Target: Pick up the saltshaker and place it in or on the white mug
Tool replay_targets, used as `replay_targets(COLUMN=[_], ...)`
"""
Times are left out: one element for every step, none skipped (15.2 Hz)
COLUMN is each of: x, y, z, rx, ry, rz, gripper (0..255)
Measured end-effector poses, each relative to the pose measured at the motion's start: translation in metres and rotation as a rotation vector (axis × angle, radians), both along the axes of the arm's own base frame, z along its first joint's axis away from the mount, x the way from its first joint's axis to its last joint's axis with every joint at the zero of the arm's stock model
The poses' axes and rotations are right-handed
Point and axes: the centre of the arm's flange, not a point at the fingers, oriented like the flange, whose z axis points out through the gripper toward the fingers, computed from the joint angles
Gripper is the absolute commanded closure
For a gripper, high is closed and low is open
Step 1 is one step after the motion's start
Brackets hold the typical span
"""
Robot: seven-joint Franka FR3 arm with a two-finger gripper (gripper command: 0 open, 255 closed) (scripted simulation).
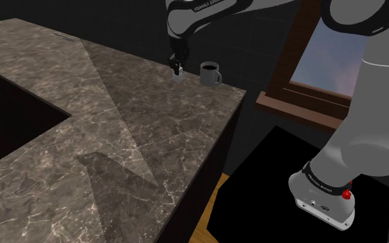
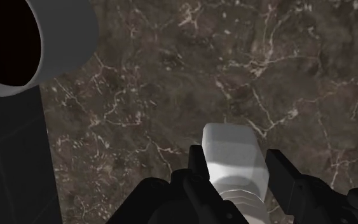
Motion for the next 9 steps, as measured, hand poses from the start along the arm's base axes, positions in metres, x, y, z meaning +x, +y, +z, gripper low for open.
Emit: replay_targets(x=[0.0,-0.001,-0.001,-0.001,-0.001,-0.001,-0.001,0.0,-0.001], y=[0.0,0.001,0.001,0.001,0.001,0.001,0.0,0.0,0.0], z=[0.005,0.011,0.016,0.021,0.027,0.032,0.037,0.042,0.048], rx=[0.0,0.0,0.0,0.0,0.0,0.0,0.0,0.0,0.0], ry=[0.0,0.0,0.0,0.0,0.0,0.0,0.0,0.0,0.0], rz=[0.0,0.0,0.0,0.0,0.0,0.0,0.0,0.0,0.0], gripper=[255,255,255,255,255,255,255,255,255])
